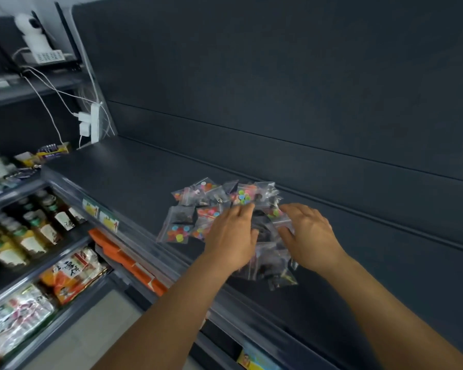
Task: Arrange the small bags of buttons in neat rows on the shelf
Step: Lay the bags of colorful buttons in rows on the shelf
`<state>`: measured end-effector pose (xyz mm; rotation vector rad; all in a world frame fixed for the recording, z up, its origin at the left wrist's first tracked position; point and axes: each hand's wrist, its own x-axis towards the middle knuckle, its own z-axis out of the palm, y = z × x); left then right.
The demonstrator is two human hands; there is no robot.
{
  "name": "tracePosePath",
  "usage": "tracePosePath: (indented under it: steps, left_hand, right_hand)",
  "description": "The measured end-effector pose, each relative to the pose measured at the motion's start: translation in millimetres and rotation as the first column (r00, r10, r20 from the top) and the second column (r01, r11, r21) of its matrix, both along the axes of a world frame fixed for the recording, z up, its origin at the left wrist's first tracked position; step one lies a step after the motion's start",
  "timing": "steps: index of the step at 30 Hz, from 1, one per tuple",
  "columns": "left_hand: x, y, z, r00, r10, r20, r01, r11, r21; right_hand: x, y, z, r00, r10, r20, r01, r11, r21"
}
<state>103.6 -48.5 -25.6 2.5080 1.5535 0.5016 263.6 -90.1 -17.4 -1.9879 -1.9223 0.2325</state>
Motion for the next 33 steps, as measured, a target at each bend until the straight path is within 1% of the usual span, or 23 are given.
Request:
tracePosePath:
  steps: [3, 7, 11, 13, 15, 17, 19, 20, 22, 24, 26, 28, 31, 33]
  left_hand:
    - [0, 37, 0, 1.000, 0.024, -0.019, -0.025, 0.999, -0.047]
    - [3, 77, -6, 0.998, 0.050, -0.034, -0.053, 0.993, -0.108]
    - [9, 101, -19, 0.989, 0.011, -0.150, -0.032, 0.990, -0.140]
    - [12, 109, -23, 0.985, -0.019, -0.174, -0.001, 0.993, -0.115]
    - [13, 116, -25, 0.993, -0.026, -0.116, 0.019, 0.998, -0.061]
    - [14, 119, -25, 1.000, -0.001, 0.010, 0.001, 1.000, -0.016]
    - [14, 120, -24, 0.989, 0.041, 0.142, -0.036, 0.999, -0.040]
    - [14, 121, -24, 0.979, 0.060, 0.197, -0.046, 0.996, -0.075]
    - [14, 123, -24, 0.961, 0.077, 0.264, -0.037, 0.987, -0.154]
    - [13, 127, -23, 0.958, 0.057, 0.280, 0.002, 0.979, -0.204]
    - [10, 130, -23, 0.960, 0.005, 0.280, 0.050, 0.980, -0.190]
    - [6, 131, -21, 0.945, -0.021, 0.326, 0.080, 0.982, -0.170]
    - [2, 132, -16, 0.906, -0.050, 0.420, 0.112, 0.986, -0.124]
    - [0, 131, -11, 0.867, -0.067, 0.493, 0.140, 0.984, -0.113]
  right_hand:
    - [-3, 33, -4, 1.000, -0.008, -0.028, 0.007, 0.999, -0.038]
    - [1, 66, -11, 0.999, -0.043, -0.022, 0.039, 0.991, -0.129]
    - [7, 82, -20, 1.000, -0.004, -0.004, 0.003, 0.977, -0.212]
    - [7, 86, -24, 1.000, 0.031, 0.003, -0.030, 0.976, -0.215]
    - [6, 88, -25, 0.999, 0.037, -0.019, -0.040, 0.981, -0.190]
    - [5, 86, -26, 0.998, 0.050, -0.047, -0.057, 0.987, -0.151]
    - [2, 83, -25, 0.995, 0.055, -0.084, -0.063, 0.994, -0.094]
    - [1, 81, -26, 0.994, 0.028, -0.108, -0.034, 0.998, -0.057]
    - [3, 77, -29, 0.985, -0.113, -0.133, 0.113, 0.994, -0.009]
    - [9, 71, -31, 0.936, -0.331, -0.118, 0.328, 0.943, -0.049]
    - [13, 66, -33, 0.865, -0.495, -0.082, 0.485, 0.867, -0.118]
    - [14, 64, -34, 0.823, -0.565, -0.058, 0.553, 0.821, -0.141]
    - [12, 65, -26, 0.752, -0.646, -0.128, 0.620, 0.760, -0.193]
    - [11, 64, -21, 0.713, -0.688, -0.137, 0.646, 0.720, -0.253]
